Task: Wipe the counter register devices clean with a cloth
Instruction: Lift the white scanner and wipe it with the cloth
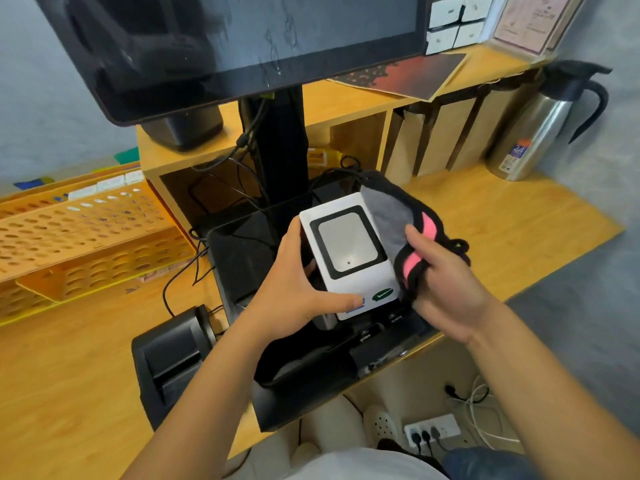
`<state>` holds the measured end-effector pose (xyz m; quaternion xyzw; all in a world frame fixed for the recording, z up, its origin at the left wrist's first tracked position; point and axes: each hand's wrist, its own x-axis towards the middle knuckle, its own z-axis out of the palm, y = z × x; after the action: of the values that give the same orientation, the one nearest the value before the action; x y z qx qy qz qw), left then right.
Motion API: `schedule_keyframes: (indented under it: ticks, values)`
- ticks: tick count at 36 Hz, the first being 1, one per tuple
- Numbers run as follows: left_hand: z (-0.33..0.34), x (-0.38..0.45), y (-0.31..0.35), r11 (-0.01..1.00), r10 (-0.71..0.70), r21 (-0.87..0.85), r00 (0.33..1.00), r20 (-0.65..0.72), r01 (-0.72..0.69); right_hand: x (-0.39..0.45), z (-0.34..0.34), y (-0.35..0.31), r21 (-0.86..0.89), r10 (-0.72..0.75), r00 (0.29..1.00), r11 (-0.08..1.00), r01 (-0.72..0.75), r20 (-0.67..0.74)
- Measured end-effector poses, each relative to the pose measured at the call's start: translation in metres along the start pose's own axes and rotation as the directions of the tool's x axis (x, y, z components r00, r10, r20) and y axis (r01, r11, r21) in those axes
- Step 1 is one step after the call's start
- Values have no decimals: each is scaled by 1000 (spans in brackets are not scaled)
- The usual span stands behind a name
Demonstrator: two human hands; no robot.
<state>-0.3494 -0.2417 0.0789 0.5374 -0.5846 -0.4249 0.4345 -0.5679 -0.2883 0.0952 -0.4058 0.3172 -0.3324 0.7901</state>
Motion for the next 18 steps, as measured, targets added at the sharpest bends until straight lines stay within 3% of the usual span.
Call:
schedule_keyframes:
  ticks: [9, 18]
  values:
    - [-2, 4, 3, 1000, -4, -1, 997, 75, 4, -37, -12, 12, 67, 49, 989, 996, -58, 140]
    - [-2, 0, 2, 999, -4, -37, 995, 97, 8, 40, 6, -22, -55, 27, 999, 998, -25, 32]
